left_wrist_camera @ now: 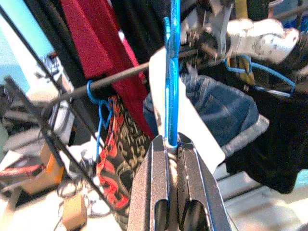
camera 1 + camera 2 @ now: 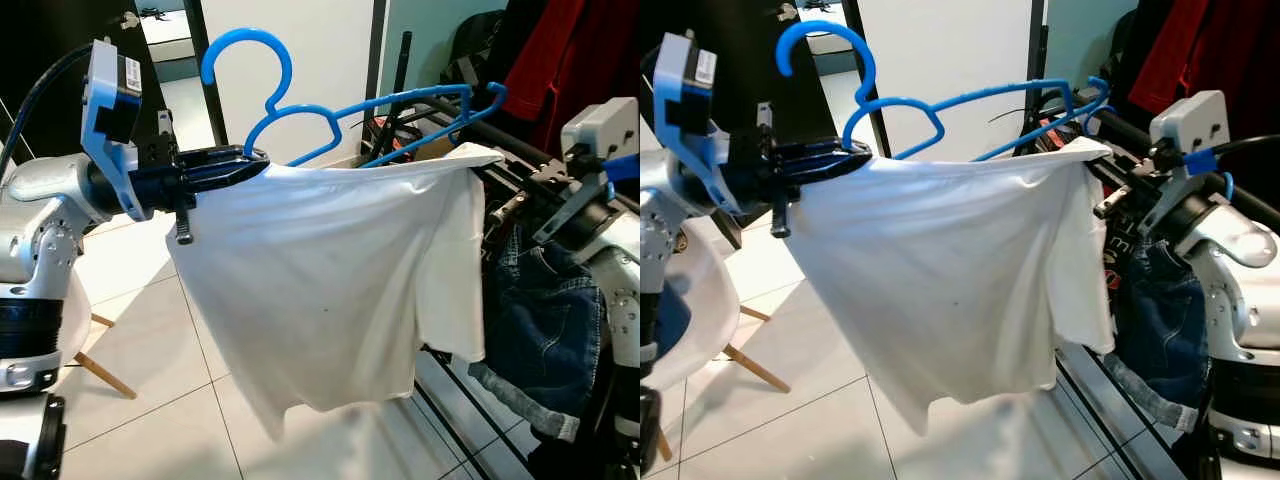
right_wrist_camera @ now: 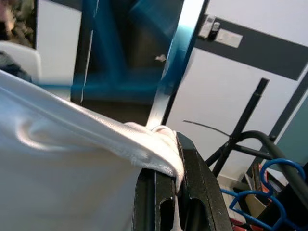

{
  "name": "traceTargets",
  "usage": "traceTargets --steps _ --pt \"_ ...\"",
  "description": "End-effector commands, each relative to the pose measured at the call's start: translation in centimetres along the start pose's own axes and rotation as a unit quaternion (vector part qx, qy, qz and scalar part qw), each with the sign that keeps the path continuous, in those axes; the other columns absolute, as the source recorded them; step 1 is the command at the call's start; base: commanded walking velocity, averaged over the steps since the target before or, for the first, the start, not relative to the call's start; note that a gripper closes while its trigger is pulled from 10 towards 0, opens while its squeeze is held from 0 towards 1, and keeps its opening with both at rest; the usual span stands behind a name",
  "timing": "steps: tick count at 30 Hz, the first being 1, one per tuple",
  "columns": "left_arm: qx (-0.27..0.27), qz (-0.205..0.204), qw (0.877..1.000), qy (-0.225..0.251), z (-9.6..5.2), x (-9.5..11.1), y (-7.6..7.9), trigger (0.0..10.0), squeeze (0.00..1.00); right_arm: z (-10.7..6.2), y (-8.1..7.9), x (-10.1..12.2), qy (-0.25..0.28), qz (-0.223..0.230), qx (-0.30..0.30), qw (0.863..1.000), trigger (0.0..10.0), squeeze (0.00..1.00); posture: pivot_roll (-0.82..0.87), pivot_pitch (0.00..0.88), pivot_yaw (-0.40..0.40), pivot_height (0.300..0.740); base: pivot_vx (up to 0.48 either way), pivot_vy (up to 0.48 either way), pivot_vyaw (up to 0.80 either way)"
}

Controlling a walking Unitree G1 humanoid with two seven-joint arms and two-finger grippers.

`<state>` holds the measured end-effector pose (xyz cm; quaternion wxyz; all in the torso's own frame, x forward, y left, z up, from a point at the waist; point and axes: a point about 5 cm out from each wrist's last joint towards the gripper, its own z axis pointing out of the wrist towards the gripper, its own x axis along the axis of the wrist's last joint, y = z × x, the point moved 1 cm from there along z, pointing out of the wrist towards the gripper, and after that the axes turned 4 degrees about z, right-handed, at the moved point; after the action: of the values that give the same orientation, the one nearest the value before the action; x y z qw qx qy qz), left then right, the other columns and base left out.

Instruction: Hang hanger

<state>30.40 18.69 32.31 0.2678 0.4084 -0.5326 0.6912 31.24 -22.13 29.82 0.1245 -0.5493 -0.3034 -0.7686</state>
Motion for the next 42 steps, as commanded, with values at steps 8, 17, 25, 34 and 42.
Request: traceTargets --steps 8,17,25,34,42 --pt "-0.073 -0.003 0.992 -0.102 -1.5 -0.9 1.0 10.0 0.0 0.1 -0.5 0.0 -0.022 -0.039 0.032 0.998 0.0 0.0 -0.01 0.0 0.02 0.74 0.0 0.0 0.0" --pt "-0.077 0.008 0.989 -0.123 -1.6 -1.1 0.7 10.0 0.0 0.2 -1.2 0.0 -0.03 -0.045 0.059 0.997 0.0 0.0 -0.01 0.0 0.021 0.74 0.0 0.0 0.0" --pt "-0.097 0.025 0.98 -0.172 -1.6 -2.2 1.3 10.0 0.0 -0.6 -2.1 0.5 -0.054 -0.059 0.132 0.988 0.0 0.0 -0.01 0.0 0.022 0.74 0.0 0.0 0.0" --pt "-0.067 0.056 0.973 -0.215 -2.5 -2.4 0.0 10.0 0.0 -2.7 -1.3 0.8 -0.121 -0.089 0.176 0.973 0.0 0.0 -0.01 0.0 0.023 0.74 0.0 0.0 0.0" --pt "-0.105 0.045 0.967 -0.228 -2.7 -2.9 1.3 10.0 0.0 -3.4 -0.8 1.0 -0.14 -0.098 0.183 0.968 0.0 0.0 -0.01 0.0 0.021 0.74 0.0 0.0 0.0"
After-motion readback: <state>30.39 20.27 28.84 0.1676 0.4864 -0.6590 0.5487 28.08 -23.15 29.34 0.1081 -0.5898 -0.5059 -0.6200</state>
